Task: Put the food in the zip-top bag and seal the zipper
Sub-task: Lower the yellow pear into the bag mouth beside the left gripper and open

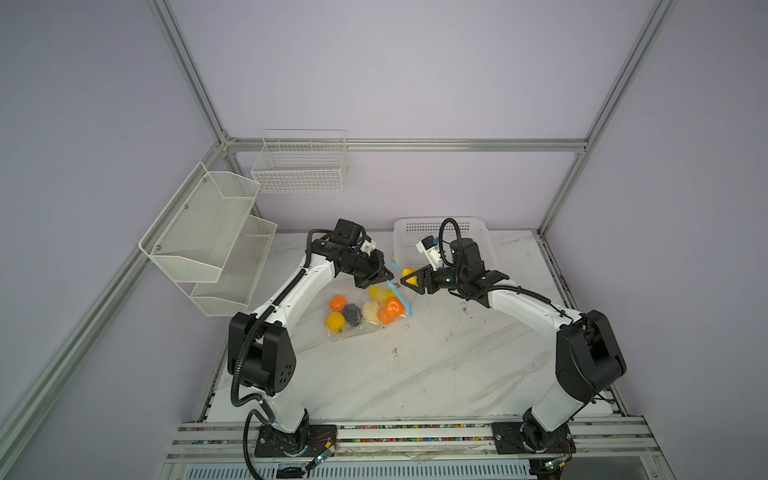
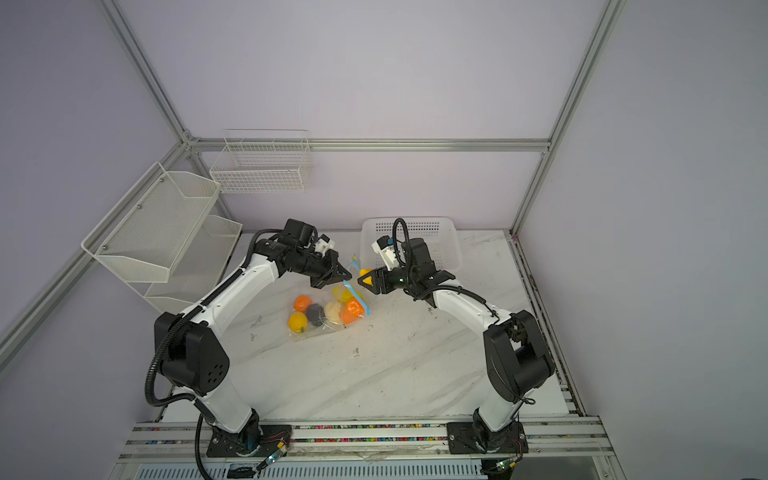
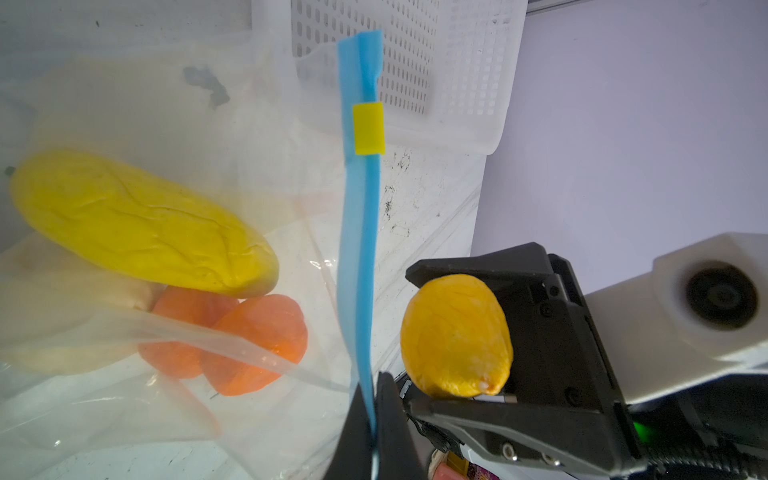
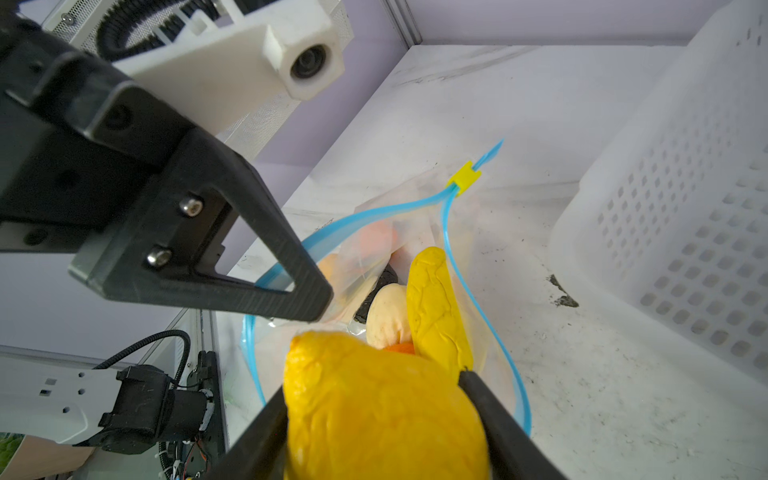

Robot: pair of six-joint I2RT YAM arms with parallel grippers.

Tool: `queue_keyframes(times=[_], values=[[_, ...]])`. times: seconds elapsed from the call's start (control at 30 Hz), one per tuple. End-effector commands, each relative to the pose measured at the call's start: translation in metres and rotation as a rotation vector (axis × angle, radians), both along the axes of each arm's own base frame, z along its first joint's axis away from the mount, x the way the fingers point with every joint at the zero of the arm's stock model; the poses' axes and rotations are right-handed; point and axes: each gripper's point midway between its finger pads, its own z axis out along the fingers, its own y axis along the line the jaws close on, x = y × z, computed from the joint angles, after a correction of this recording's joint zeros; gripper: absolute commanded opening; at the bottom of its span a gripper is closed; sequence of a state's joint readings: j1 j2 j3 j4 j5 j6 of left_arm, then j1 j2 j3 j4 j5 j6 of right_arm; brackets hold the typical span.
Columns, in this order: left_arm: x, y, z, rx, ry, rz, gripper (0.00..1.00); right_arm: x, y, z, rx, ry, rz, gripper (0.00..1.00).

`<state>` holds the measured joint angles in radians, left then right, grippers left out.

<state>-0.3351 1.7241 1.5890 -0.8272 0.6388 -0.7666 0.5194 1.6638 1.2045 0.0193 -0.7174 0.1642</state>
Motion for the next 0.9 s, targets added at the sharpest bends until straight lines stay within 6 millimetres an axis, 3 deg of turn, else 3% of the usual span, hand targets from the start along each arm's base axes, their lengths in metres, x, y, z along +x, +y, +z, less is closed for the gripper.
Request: queue_keyframes(times=[0.0,0.87], values=[[0.004,-0.005,0.012,-0.023,-0.041,-0.01,0.0,-0.01,0.007,0.011,0.032,-0.021,0.04,0.59],[-0.004,-0.006,0.02,-0.034,-0.058,-0.023,0.0,0.011,0.042,-0.026,-0.03,0.04,0.084,0.6]])
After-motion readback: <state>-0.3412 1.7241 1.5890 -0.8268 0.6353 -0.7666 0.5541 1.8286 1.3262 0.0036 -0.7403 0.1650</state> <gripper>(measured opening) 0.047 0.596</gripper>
